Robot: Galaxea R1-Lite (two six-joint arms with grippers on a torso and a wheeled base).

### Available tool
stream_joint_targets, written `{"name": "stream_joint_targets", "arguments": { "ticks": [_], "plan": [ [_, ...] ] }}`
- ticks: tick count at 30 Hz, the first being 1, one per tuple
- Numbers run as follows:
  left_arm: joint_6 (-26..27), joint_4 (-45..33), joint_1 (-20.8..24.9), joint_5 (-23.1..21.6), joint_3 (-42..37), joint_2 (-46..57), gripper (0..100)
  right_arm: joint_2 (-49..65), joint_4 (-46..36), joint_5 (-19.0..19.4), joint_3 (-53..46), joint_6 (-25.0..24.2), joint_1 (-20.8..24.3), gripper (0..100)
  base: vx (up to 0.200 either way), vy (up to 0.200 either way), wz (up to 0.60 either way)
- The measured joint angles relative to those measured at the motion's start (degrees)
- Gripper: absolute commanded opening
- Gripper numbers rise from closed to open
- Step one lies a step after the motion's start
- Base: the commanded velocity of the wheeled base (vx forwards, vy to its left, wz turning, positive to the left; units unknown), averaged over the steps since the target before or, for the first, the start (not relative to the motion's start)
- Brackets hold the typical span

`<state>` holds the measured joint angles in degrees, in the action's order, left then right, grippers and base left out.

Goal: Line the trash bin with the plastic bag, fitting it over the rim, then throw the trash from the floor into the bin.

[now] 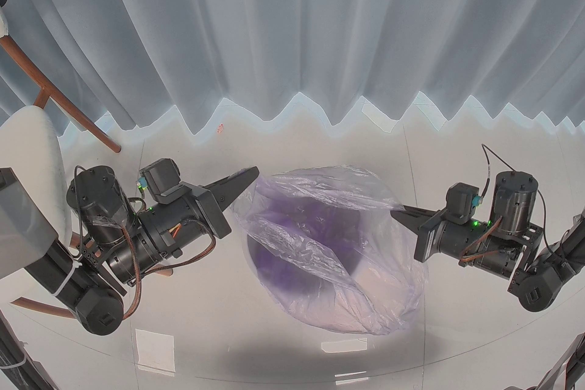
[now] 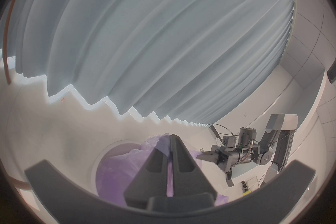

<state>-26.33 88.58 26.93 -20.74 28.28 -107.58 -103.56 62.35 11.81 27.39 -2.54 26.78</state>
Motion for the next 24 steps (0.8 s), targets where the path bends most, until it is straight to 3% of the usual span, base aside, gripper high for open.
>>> {"name": "stream_joint_targets", "arguments": {
  "ticks": [6, 12, 19, 24],
  "plan": [
    [-0.1, 0.0, -1.7, 0.0, 1.3, -1.6, 0, -0.9, -0.3, 2.2, 7.7, -9.0, 0.0, 0, 0.0, 0.0, 0.0],
    [-1.5, 0.0, -3.9, 0.0, 3.8, -4.3, 0, -4.5, -0.8, 3.3, 18.0, -12.9, 0.3, 0, 0.0, 0.0, 0.0],
    [-12.4, 0.0, -6.8, 0.2, 7.8, -7.4, 0, -11.3, -3.1, 3.6, 28.4, -15.8, 0.0, 0, 0.0, 0.0, 0.0],
    [-15.4, 0.0, -10.0, 0.4, 11.4, -10.4, 0, -15.9, -3.8, 3.6, 33.5, -17.1, -0.5, 0, 0.0, 0.0, 0.0]
  ]
}}
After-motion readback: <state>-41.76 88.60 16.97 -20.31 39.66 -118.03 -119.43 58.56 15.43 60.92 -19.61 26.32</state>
